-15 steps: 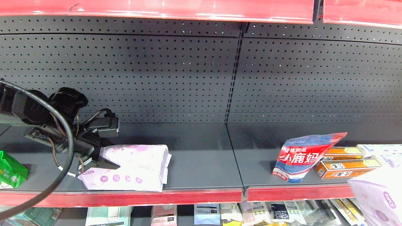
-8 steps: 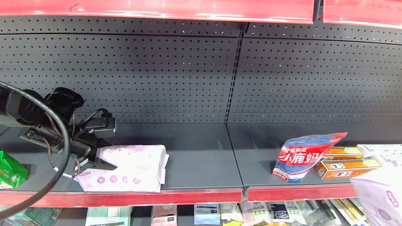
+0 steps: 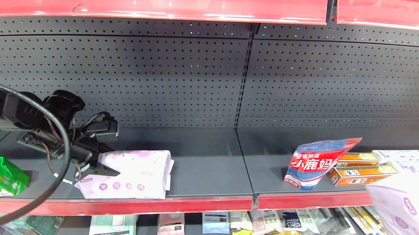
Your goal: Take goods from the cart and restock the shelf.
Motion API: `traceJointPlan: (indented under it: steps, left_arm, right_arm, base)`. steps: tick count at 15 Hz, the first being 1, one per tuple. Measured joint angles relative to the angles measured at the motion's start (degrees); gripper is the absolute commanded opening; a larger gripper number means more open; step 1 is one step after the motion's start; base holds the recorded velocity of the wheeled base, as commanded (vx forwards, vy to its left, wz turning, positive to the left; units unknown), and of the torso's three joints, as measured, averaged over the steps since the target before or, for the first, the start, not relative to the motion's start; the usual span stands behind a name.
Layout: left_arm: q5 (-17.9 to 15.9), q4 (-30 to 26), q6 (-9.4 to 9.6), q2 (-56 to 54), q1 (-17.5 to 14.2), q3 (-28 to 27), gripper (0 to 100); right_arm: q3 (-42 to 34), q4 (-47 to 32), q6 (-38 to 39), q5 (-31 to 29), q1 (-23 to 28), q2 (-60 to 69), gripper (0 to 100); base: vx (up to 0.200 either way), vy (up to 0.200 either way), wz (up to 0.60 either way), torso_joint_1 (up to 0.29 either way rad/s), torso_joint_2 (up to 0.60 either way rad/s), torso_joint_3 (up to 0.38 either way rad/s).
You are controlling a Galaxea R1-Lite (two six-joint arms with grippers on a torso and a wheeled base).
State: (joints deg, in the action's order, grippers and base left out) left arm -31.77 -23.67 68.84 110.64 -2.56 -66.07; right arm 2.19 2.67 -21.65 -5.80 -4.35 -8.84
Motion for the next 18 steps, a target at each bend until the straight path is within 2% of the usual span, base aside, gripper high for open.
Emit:
traceJointPlan:
  steps: [7, 10, 12, 15, 18]
  left_arm:
    - [-0.13, 3.34, 0.22, 0.99, -0.02, 1.85, 0]
    - [-2.77, 3.40, 0.29, 1.35, -0.09, 2.11, 0]
    - [-3.27, 3.47, 0.33, 1.71, -0.13, 2.18, 0]
    - [-3.38, 3.45, 0.32, 2.28, -0.16, 1.38, 0]
    - [-2.83, 3.64, 0.32, 3.67, -0.82, -2.00, 0]
  right_arm:
    - [-0.11, 0.00, 0.00, 0.00, -0.02, 0.00, 0]
    - [-0.22, 0.00, 0.01, 0.01, -0.02, -0.09, 0]
    - [-0.24, -0.02, 0.00, 0.01, -0.02, -0.13, 0]
    - [-0.33, -0.02, 0.00, 0.00, -0.02, -0.20, 0]
    - [-0.51, -0.05, 0.01, 0.01, -0.02, -0.22, 0]
  base:
    - [0.000, 0.000, 0.00, 0.000, 0.00, 0.000]
    - [0.000, 0.000, 0.00, 0.000, 0.00, 0.000]
    - [0.000, 0.000, 0.00, 0.000, 0.00, 0.000]
    - [0.000, 0.000, 0.00, 0.000, 0.00, 0.000]
    - [0.000, 0.000, 0.00, 0.000, 0.00, 0.000]
